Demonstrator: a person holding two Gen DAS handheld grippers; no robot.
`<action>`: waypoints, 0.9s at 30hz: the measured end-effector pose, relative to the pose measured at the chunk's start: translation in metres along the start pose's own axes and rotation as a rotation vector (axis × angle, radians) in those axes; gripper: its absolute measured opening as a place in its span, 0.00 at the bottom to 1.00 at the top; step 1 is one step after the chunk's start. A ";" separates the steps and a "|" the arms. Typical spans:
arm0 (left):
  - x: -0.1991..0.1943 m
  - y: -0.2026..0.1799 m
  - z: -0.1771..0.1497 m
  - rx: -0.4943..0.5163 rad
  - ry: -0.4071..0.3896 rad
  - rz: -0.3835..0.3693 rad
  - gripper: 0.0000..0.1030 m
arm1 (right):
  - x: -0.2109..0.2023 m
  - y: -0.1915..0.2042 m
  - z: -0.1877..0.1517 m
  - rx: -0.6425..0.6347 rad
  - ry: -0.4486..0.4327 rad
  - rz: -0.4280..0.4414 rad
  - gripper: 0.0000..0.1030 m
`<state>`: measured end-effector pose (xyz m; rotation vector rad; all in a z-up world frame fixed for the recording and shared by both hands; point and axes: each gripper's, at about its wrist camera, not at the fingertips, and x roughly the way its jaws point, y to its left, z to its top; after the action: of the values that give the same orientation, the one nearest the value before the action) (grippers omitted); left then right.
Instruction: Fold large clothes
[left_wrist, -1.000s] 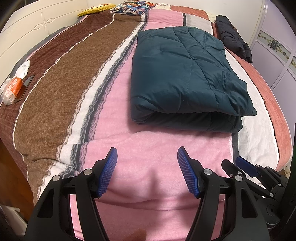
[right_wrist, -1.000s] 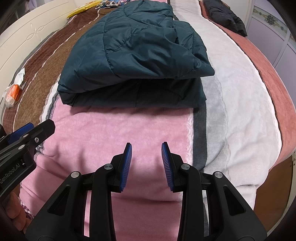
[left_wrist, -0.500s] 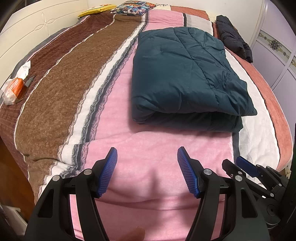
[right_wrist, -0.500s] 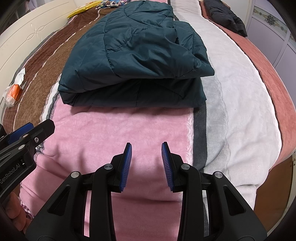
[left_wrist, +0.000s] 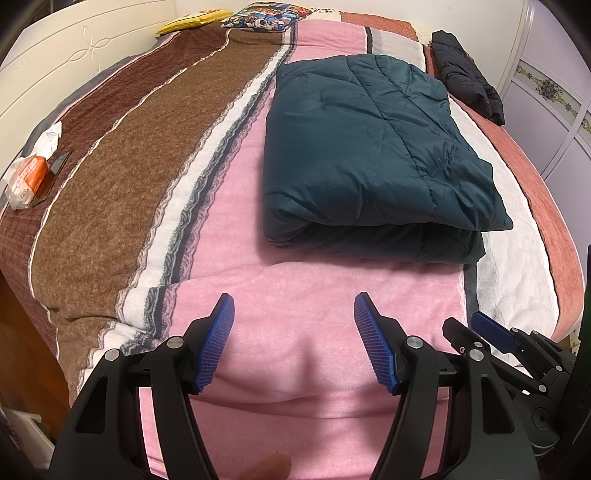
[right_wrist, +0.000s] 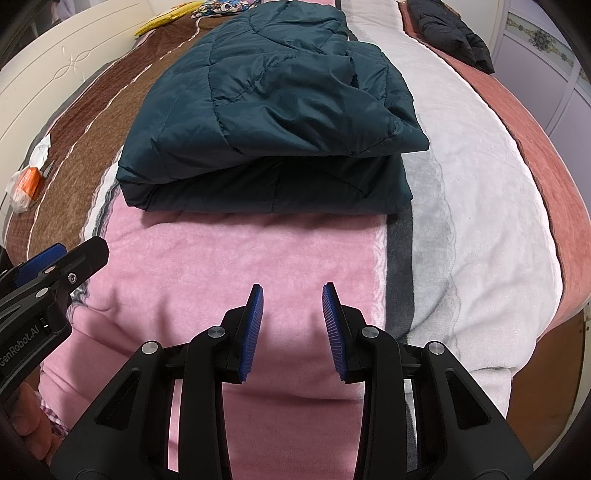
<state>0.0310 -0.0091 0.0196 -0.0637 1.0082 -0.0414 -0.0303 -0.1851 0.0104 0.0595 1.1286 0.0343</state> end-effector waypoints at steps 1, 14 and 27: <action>0.000 0.000 0.000 0.000 0.001 0.000 0.64 | 0.000 0.000 0.000 0.001 0.001 0.000 0.33; 0.000 0.000 0.000 0.000 0.001 0.001 0.64 | 0.000 0.001 0.000 0.002 0.001 -0.001 0.33; 0.000 0.000 0.000 -0.001 0.002 0.002 0.64 | 0.000 0.002 -0.001 0.002 0.001 -0.002 0.33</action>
<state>0.0312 -0.0096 0.0193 -0.0634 1.0106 -0.0394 -0.0310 -0.1835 0.0103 0.0605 1.1299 0.0316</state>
